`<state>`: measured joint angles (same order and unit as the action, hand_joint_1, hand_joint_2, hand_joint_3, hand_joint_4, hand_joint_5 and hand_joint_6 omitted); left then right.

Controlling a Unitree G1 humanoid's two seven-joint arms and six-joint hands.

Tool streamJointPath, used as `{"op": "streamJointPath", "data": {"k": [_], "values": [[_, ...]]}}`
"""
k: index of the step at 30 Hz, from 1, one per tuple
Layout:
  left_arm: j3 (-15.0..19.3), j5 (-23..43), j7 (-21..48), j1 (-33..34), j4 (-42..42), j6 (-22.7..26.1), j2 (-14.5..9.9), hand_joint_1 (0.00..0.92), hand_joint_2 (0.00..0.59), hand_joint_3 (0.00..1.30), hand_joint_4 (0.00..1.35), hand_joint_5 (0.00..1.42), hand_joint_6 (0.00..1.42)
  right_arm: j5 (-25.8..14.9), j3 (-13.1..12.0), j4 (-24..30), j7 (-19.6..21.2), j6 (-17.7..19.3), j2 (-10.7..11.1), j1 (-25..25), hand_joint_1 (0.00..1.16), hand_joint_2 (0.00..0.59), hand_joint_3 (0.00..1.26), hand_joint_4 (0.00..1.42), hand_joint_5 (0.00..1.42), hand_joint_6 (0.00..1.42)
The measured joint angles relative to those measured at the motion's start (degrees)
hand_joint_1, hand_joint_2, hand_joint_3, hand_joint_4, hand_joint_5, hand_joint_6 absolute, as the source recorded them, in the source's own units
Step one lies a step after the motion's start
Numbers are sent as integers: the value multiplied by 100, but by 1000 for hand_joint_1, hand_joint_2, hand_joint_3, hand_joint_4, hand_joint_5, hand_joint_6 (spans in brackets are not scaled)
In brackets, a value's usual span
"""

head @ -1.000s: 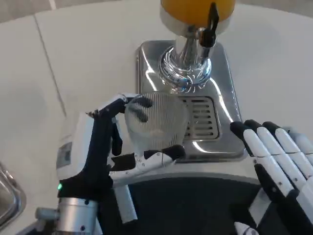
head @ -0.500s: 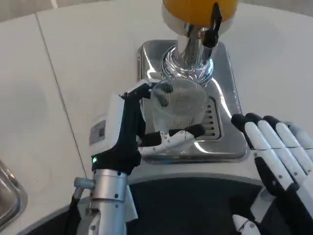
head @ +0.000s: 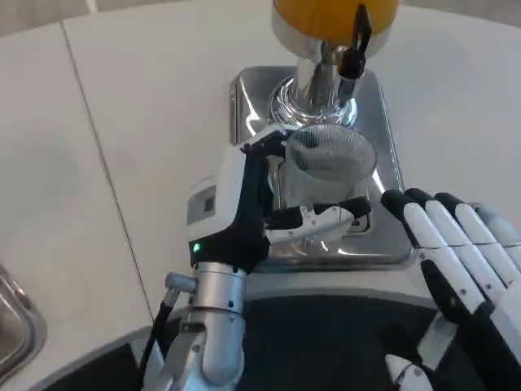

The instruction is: Grasp the cup under the faucet to collect the drink, then remove the cup.

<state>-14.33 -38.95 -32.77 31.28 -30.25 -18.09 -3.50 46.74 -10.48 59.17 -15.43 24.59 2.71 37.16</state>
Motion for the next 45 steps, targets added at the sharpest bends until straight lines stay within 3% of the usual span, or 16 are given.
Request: {"op": "streamJointPath", "data": {"k": [15, 25, 28, 30, 31, 36, 45], "values": [[-237, 27, -607, 975, -1400, 0, 11, 701, 0, 1085, 991, 1307, 1424, -1, -11, 0, -197, -1, -101, -228, 182, 561, 0, 0, 0, 0], [-290, 101, -859, 1218, -1826, -3, 32, 685, 0, 1055, 959, 1293, 1424, -90, -50, 0, -253, 1, -226, -231, 182, 560, 0, 0, 0, 0], [-302, 108, -919, 1245, -1895, -9, 33, 640, 0, 1042, 970, 1307, 1424, -90, -7, 0, -265, 2, -280, -205, 182, 560, 0, 0, 0, 0], [-326, 102, -970, 1246, -1915, -15, 31, 618, 0, 961, 1000, 1273, 1424, -89, 21, 0, -272, 2, -305, -172, 182, 560, 0, 0, 0, 0], [-369, 98, -1047, 1246, -1948, -20, 31, 605, 0, 872, 939, 1204, 1349, -89, 23, 0, -291, 2, -322, -171, 182, 560, 0, 0, 0, 0], [-460, 101, -1128, 1246, -1994, -25, 29, 345, 40, 301, 344, 787, 1043, -89, 1, 0, -311, 1, -359, -195, 182, 560, 0, 0, 0, 0], [-467, 268, -1010, 1246, -2052, -142, -61, 306, 46, 113, 137, 578, 694, -76, 89, 0, -319, -56, -390, -132, 182, 560, 0, 0, 0, 0]]}}
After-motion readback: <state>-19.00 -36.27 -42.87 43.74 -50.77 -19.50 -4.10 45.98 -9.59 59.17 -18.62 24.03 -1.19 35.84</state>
